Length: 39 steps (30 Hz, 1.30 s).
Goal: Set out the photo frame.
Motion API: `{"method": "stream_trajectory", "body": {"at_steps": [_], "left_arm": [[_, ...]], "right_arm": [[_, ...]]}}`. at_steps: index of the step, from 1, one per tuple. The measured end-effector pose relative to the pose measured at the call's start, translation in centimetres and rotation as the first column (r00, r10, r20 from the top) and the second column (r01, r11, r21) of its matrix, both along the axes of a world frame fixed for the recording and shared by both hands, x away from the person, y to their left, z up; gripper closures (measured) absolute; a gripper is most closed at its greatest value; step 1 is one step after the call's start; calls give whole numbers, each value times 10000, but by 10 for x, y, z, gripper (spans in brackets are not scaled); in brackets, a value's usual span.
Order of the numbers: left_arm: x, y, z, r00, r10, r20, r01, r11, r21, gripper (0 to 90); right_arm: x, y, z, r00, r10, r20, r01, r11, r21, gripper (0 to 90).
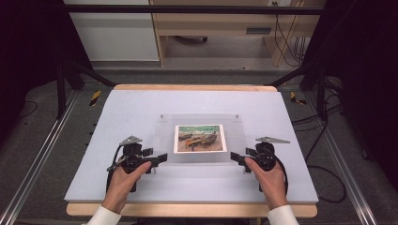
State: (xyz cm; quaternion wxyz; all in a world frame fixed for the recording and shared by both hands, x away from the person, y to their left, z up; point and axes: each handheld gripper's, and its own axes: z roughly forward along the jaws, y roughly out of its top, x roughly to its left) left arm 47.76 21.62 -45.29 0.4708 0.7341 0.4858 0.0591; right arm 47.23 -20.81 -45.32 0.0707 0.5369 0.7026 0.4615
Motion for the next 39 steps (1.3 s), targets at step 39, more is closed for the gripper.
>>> {"method": "stream_trajectory", "body": {"at_steps": [39], "left_arm": [[-12,-3,4,9959,170,890,-207,9990,408,256]], "right_arm": [[-14,-3,-4,9908,271,1324,-242,9994,-232,213]]}}
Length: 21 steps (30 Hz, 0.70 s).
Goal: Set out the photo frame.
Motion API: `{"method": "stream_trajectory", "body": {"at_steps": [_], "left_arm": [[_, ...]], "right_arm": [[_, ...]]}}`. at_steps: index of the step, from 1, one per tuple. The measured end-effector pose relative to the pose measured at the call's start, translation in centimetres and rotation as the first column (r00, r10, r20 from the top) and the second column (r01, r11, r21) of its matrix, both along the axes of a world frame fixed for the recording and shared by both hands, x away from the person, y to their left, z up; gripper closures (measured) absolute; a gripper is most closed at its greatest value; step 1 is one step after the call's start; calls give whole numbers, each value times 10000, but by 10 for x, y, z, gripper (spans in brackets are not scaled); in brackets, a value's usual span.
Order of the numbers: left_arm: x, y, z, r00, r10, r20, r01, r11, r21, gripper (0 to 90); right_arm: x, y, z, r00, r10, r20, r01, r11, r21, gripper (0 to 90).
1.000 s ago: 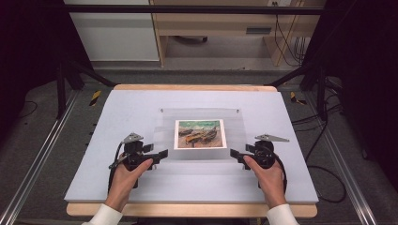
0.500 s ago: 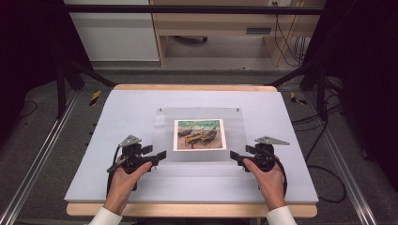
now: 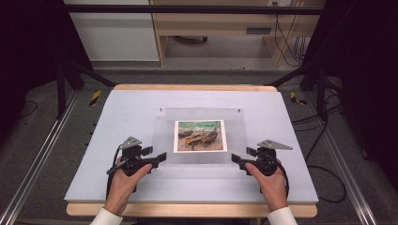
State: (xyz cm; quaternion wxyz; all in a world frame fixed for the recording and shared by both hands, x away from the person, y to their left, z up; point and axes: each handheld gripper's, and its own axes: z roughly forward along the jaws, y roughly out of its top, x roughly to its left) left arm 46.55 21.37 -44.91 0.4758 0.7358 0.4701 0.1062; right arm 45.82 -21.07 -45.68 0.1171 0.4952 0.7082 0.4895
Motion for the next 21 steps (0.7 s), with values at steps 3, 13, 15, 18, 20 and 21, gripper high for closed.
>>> {"method": "stream_trajectory", "body": {"at_steps": [3,13,15,18,20,21], "left_arm": [[-1,0,0,10000,45,59,-45,10000,-14,264],[-10,0,2,9993,97,364,-105,9997,225,295],[-11,-1,2,9991,79,406,-89,9996,251,299],[-14,-1,2,9986,86,527,-103,9994,329,301],[-15,-1,2,9983,92,580,-112,9994,333,306],[-15,-1,2,9983,92,580,-112,9994,333,306]], "right_arm": [[-2,0,0,10000,-2,46,2,10000,-36,213],[-11,1,2,9993,72,356,-59,9992,-390,224],[-12,1,2,9992,61,401,-44,9991,-425,225],[-16,2,2,9987,93,500,-63,9983,-580,229],[-17,1,2,9986,86,524,-52,9980,-631,232],[-17,1,2,9986,86,524,-52,9980,-631,232]]}}
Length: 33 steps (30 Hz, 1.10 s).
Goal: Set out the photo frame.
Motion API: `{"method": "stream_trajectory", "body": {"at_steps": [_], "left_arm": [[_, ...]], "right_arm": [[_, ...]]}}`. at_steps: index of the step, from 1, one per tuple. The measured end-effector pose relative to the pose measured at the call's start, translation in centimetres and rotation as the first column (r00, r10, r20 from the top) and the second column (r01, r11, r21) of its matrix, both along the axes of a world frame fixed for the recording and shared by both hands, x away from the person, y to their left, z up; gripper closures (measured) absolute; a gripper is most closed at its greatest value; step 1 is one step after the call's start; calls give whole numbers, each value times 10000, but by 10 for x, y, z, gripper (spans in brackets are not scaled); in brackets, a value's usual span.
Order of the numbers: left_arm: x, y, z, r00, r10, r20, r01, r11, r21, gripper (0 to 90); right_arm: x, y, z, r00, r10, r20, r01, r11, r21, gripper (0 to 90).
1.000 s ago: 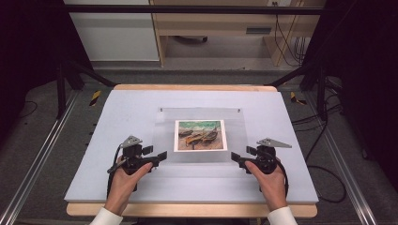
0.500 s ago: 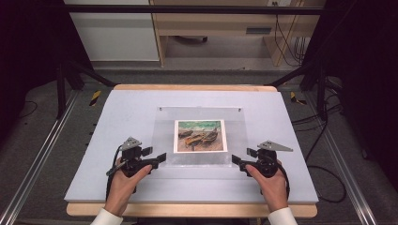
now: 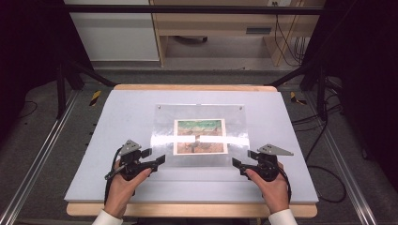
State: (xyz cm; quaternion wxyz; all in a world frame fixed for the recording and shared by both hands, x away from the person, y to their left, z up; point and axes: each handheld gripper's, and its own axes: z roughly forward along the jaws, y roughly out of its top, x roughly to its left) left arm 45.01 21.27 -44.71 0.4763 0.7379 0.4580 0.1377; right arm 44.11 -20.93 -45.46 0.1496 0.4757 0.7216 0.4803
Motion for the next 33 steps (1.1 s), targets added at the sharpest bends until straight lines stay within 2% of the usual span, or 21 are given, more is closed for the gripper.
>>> {"method": "stream_trajectory", "body": {"at_steps": [16,33], "left_arm": [[-11,1,1,9997,75,222,-79,9998,199,351],[-23,3,1,9991,131,409,-144,9994,308,416]], "right_arm": [[-9,0,1,9999,-83,151,87,9996,-257,269],[-23,0,1,9991,-314,289,324,9988,-358,351]]}}
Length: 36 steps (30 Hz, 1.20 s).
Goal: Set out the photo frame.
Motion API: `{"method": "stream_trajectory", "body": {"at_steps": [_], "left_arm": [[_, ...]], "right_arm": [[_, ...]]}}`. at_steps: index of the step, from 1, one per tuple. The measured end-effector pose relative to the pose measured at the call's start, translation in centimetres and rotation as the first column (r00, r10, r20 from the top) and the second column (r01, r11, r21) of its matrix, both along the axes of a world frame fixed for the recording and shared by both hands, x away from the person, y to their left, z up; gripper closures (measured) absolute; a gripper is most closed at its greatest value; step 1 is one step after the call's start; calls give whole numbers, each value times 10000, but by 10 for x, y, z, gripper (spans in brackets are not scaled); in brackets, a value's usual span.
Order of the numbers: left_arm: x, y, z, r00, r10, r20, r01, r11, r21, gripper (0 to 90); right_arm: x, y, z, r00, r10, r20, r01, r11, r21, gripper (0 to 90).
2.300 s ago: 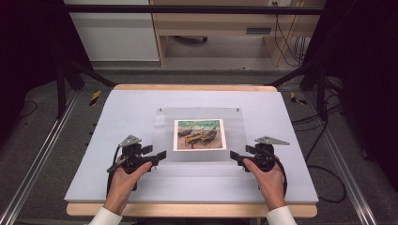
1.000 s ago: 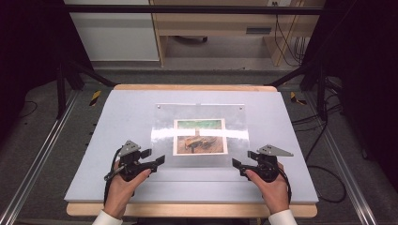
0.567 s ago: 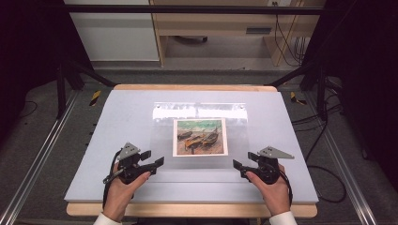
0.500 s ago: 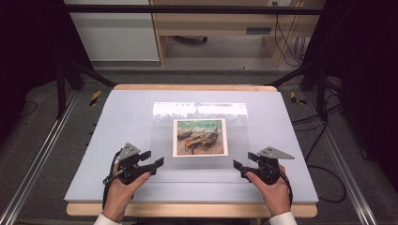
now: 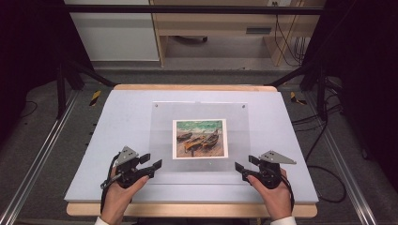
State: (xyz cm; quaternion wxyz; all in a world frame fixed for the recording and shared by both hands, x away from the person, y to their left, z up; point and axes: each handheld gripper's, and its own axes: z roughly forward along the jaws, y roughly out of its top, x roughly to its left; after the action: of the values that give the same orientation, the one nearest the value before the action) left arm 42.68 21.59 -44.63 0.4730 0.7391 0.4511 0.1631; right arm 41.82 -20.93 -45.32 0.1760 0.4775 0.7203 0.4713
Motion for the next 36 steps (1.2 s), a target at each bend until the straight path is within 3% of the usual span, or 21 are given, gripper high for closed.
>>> {"method": "stream_trajectory", "body": {"at_steps": [36], "left_arm": [[-14,4,0,9997,237,-100,-237,9997,-35,523]], "right_arm": [[-13,-3,1,9999,-112,-91,111,9998,-138,456]]}}
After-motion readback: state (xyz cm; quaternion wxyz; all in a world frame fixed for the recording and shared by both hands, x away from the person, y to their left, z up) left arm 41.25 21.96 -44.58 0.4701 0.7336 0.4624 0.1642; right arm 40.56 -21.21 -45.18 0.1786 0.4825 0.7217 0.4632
